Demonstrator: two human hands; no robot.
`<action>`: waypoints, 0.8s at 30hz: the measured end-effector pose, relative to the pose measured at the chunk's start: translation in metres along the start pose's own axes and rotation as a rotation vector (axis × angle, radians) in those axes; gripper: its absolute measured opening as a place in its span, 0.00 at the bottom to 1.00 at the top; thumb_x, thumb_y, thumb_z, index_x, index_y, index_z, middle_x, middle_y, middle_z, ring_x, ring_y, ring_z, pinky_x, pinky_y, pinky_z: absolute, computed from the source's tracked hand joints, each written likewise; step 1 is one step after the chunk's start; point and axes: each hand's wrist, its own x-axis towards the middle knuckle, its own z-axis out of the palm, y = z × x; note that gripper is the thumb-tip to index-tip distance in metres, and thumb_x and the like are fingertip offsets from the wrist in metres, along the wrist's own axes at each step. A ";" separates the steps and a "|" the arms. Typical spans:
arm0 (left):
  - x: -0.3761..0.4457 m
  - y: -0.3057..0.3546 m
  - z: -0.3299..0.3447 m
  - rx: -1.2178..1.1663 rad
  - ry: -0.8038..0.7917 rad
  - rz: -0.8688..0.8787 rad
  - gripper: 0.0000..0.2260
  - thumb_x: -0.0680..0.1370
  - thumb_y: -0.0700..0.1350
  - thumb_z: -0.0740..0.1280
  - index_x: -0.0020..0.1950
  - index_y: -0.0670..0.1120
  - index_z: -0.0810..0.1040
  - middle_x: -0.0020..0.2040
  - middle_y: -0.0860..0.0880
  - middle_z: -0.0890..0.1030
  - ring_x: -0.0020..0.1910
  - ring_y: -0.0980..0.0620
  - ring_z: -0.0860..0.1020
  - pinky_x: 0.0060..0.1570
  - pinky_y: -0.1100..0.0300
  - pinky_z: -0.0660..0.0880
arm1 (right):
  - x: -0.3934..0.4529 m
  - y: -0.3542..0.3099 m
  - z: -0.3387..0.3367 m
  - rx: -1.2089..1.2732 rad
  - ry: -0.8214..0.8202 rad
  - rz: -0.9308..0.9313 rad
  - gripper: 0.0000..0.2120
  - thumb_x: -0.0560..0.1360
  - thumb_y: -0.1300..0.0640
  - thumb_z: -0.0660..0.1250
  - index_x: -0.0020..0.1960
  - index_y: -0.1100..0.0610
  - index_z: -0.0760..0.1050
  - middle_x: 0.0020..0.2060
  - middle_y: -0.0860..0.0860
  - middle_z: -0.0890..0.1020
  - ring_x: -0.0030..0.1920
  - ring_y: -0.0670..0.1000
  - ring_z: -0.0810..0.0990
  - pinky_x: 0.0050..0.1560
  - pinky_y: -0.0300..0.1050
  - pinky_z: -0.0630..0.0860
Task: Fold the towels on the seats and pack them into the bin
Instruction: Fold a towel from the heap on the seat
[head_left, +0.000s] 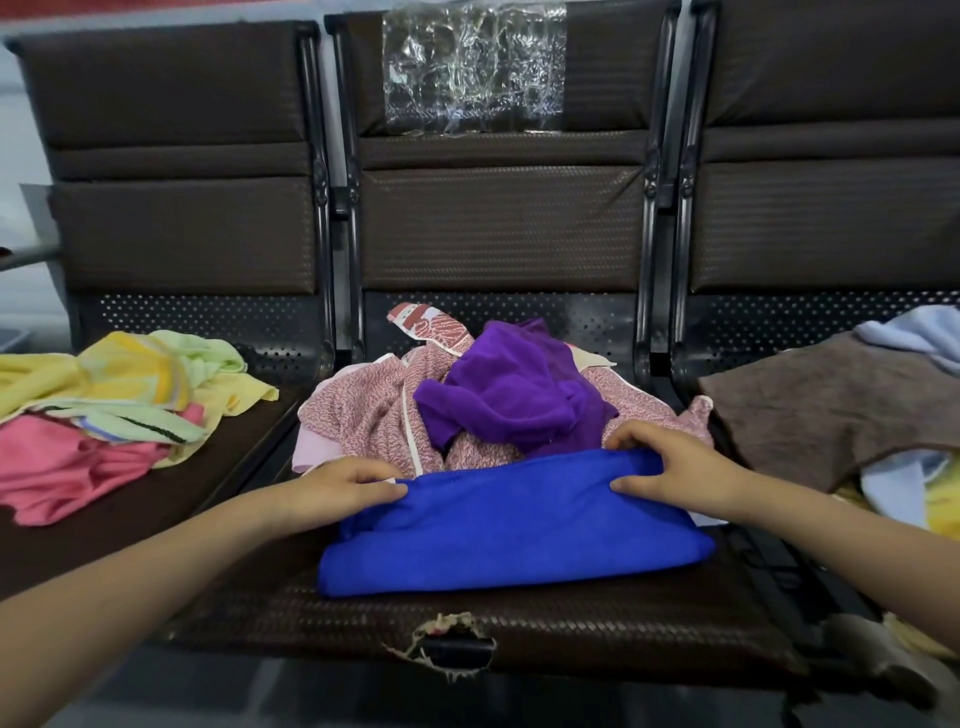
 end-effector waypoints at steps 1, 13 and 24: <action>-0.001 0.001 -0.001 0.007 0.005 0.014 0.27 0.67 0.64 0.65 0.46 0.39 0.80 0.43 0.45 0.80 0.45 0.53 0.77 0.47 0.58 0.70 | 0.000 0.001 0.000 0.031 0.005 0.001 0.12 0.70 0.59 0.75 0.48 0.50 0.74 0.48 0.43 0.79 0.51 0.40 0.76 0.57 0.37 0.71; -0.006 0.017 -0.015 0.213 0.253 0.134 0.15 0.78 0.52 0.67 0.41 0.41 0.80 0.37 0.48 0.80 0.37 0.57 0.78 0.39 0.59 0.72 | 0.005 -0.006 0.005 -0.023 -0.153 0.028 0.06 0.72 0.56 0.73 0.43 0.51 0.76 0.40 0.46 0.79 0.43 0.45 0.77 0.47 0.40 0.73; -0.010 0.008 -0.006 0.123 0.214 0.014 0.13 0.81 0.39 0.61 0.51 0.29 0.76 0.29 0.51 0.72 0.18 0.64 0.68 0.20 0.75 0.62 | 0.000 -0.001 -0.012 0.204 -0.266 0.107 0.12 0.78 0.60 0.66 0.37 0.62 0.76 0.33 0.50 0.75 0.37 0.45 0.73 0.41 0.38 0.69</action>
